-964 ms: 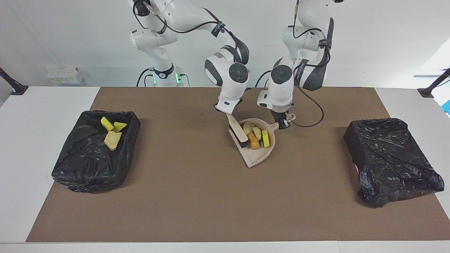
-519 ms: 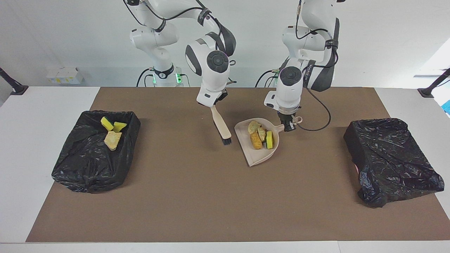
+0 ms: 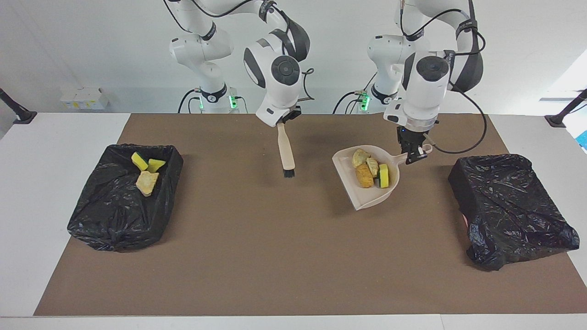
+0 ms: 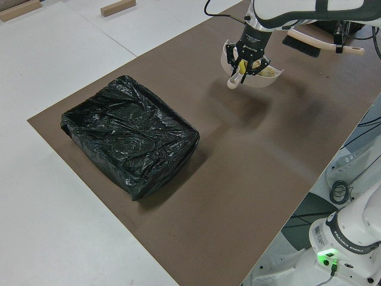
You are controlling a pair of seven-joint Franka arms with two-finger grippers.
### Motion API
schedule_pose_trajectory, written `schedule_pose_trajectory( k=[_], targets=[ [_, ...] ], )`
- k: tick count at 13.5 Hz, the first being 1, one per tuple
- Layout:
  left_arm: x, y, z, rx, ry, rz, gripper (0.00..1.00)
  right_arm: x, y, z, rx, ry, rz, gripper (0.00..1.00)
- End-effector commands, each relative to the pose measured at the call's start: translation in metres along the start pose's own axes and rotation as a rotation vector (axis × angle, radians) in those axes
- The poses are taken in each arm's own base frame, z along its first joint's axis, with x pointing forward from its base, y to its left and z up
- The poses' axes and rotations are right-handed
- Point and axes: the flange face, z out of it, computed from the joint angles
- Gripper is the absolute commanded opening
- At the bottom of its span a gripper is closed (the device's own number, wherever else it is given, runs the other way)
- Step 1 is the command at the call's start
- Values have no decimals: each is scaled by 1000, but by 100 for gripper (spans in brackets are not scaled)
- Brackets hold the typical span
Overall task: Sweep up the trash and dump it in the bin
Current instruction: 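Carry the dustpan to the other black bag with the left gripper and tip it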
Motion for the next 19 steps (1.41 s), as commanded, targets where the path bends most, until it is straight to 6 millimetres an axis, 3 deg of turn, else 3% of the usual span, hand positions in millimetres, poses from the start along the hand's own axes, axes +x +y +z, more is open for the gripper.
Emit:
schedule_pose_trajectory(
  k=[1,4,6,9,12,13,14,15,17,19],
  targets=[
    [-69,-22,-25,-17,-31,-33,0,-16,-45,23,31,-21,25,0],
    [-144,-58,-47,18,-22,50,0,-29,-85,60,18,-4,81,0],
    [-190,-70,-52,15,-26,64,0,-32,-96,77,33,-5,101,0],
    [-250,-92,-69,61,-45,88,0,-36,-106,106,88,13,107,0],
    [-319,-118,-80,72,-83,109,0,-43,-98,122,87,21,83,0],
    [-333,-122,-80,72,-106,112,0,-41,-96,122,87,14,102,12],
    [-344,-125,-80,69,-160,117,0,-41,-96,120,88,5,95,78],
    [-351,-128,-81,70,-204,124,0,-43,-99,115,79,-6,93,100],
    [-350,-130,-83,50,-285,142,0,-42,-100,96,60,-23,84,100],
    [-352,-133,-91,57,-429,188,0,-39,-96,63,66,-32,82,100]
  ],
)
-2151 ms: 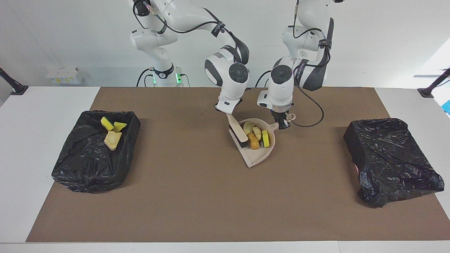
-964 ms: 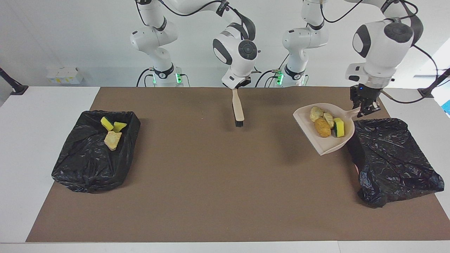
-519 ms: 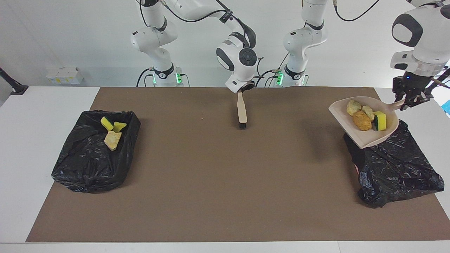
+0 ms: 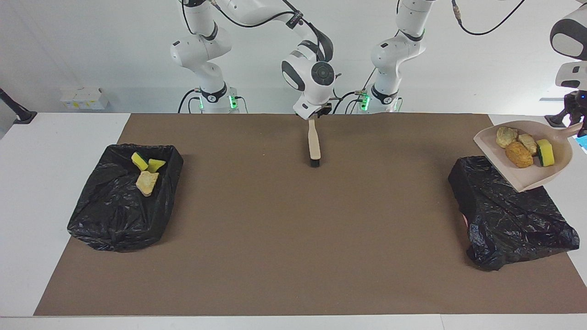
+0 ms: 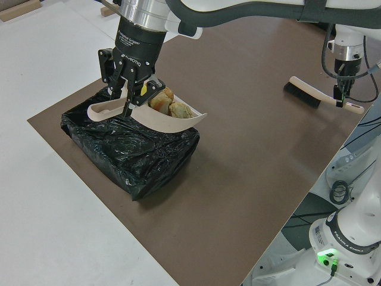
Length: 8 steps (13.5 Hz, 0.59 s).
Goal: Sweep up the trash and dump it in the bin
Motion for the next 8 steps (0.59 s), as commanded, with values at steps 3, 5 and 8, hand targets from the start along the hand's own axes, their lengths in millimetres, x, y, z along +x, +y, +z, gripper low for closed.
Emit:
schedule_pose_trajectory(
  k=[3,5,8],
  targets=[
    [-5,-3,-12,-17,-114,-97,0,13,29,-94,38,-28,-4,100],
    [14,-11,-27,-3,-215,-76,0,22,51,-137,53,-29,-57,100],
    [21,-17,-38,2,-321,-54,0,37,101,-195,45,-23,-147,100]
  ],
)
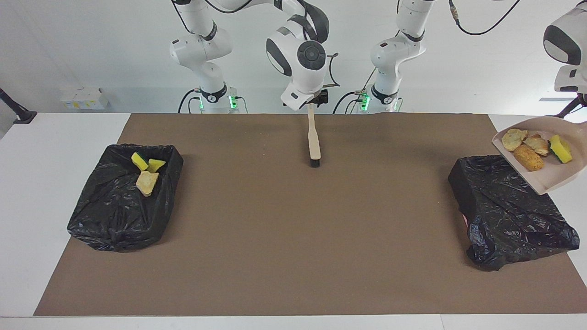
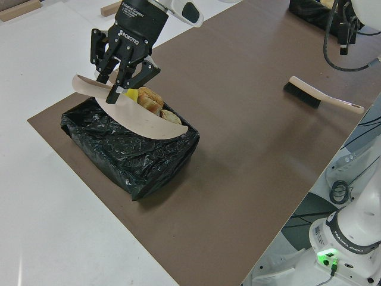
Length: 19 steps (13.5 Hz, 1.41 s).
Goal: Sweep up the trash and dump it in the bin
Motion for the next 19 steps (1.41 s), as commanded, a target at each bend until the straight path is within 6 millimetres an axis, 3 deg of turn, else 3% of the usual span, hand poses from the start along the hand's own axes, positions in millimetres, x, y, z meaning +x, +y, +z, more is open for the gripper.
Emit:
schedule_pose_trajectory(
  k=[1,6,10,15,19],
  targets=[
    [-6,-4,-6,-1,-53,-21,0,6,37,-47,-13,0,-95,100],
    [11,-20,29,-18,-104,-42,0,26,114,-99,34,76,-221,100],
    [22,-34,45,-1,-188,-25,0,35,155,-139,6,246,-227,100],
    [23,-42,27,32,-283,-45,0,38,182,-171,-150,442,-193,100],
    [30,-38,11,8,-398,-74,0,42,229,-182,-138,459,-101,100]
  ],
)
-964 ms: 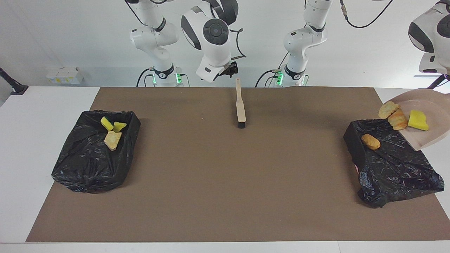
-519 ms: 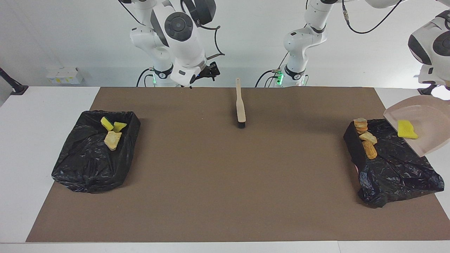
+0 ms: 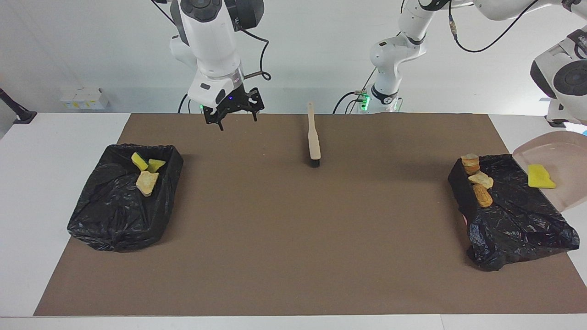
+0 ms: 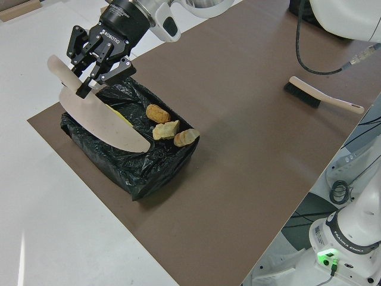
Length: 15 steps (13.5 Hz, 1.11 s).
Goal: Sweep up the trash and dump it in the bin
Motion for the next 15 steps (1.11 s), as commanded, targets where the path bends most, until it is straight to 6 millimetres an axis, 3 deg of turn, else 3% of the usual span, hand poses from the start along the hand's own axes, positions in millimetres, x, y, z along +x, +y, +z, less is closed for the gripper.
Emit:
schedule_pose_trajectory(
  k=[1,3,6,8,10,12,15],
  targets=[
    [0,-1,-24,-4,-74,-29,0,-4,32,-11,-20,31,37,100],
    [4,-1,-33,-3,-93,-34,0,-8,52,-17,-23,40,86,100],
    [4,1,-51,37,-60,-194,0,-11,88,-17,-16,41,204,100],
    [18,6,-50,-4,52,-297,0,-15,117,-17,-10,41,259,100],
    [30,11,-55,-24,110,-292,0,-22,143,-20,-5,53,313,100],
    [50,12,-70,-64,254,-304,0,-27,172,-21,2,72,364,100],
    [76,7,-104,-51,383,-310,0,-31,172,-19,-8,81,330,100]
  ],
)
